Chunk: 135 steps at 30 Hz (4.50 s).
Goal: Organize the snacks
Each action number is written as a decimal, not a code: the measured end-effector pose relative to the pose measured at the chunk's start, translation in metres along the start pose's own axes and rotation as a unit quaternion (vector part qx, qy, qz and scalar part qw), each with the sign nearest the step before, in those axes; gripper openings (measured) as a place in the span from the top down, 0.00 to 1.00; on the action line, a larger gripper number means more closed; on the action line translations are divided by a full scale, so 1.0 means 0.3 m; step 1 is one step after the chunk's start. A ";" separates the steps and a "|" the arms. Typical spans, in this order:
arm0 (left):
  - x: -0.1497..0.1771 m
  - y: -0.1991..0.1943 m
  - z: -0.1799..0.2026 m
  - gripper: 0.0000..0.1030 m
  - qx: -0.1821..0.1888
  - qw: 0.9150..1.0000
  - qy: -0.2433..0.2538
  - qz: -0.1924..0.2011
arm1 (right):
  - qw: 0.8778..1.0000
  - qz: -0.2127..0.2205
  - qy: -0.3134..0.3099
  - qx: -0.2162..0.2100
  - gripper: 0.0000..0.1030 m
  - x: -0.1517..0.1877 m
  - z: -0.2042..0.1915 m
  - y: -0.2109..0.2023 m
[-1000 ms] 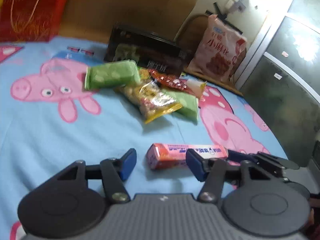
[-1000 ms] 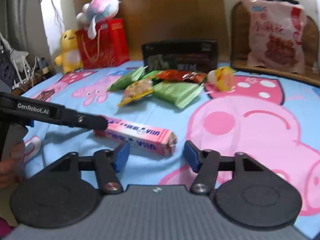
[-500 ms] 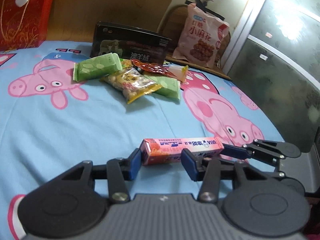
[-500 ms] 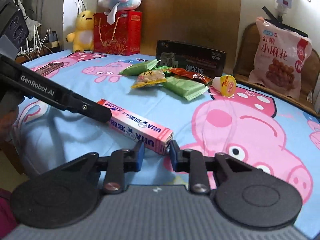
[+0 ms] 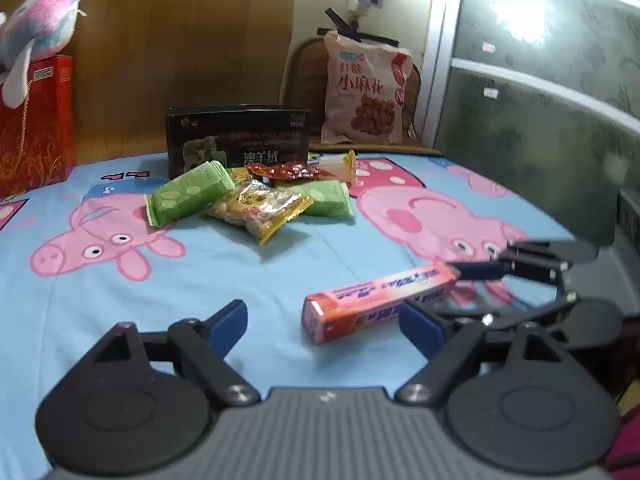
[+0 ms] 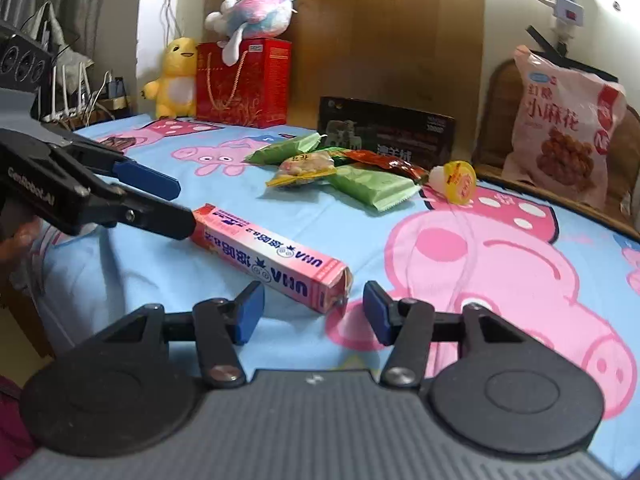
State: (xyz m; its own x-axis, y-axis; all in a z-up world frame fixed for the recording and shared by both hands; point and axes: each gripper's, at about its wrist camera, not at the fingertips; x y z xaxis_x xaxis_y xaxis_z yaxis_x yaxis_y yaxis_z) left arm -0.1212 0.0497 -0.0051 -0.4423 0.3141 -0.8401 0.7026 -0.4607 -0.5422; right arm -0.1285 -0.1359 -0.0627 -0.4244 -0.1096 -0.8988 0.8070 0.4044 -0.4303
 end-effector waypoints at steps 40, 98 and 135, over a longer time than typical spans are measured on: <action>-0.414 0.266 -0.389 0.58 -0.100 0.991 -0.074 0.043 | 0.991 0.048 0.121 0.010 0.46 -0.381 0.287 0.265; -0.212 0.330 -0.038 0.70 0.145 0.984 -0.092 -0.053 | 0.997 -0.029 0.070 0.027 0.85 -0.084 0.166 0.053; -0.392 0.371 -0.383 0.62 0.010 0.981 -0.189 0.032 | 0.968 -0.047 0.247 -0.010 0.46 -0.357 0.539 0.409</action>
State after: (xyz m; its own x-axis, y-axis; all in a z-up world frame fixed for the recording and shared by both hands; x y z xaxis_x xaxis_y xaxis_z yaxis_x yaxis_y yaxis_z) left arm 0.0731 0.0569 0.0354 -0.5750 -0.0455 -0.8169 0.7270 -0.4865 -0.4846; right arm 0.0822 -0.2214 -0.0327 -0.6445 0.2989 -0.7037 0.7489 0.4320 -0.5025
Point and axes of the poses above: each gripper's, at about its wrist camera, not at the fingertips, and y roughly the way its jaws point, z to its right, x to its underside, and after that the axes turned 9 degrees about y, right-handed
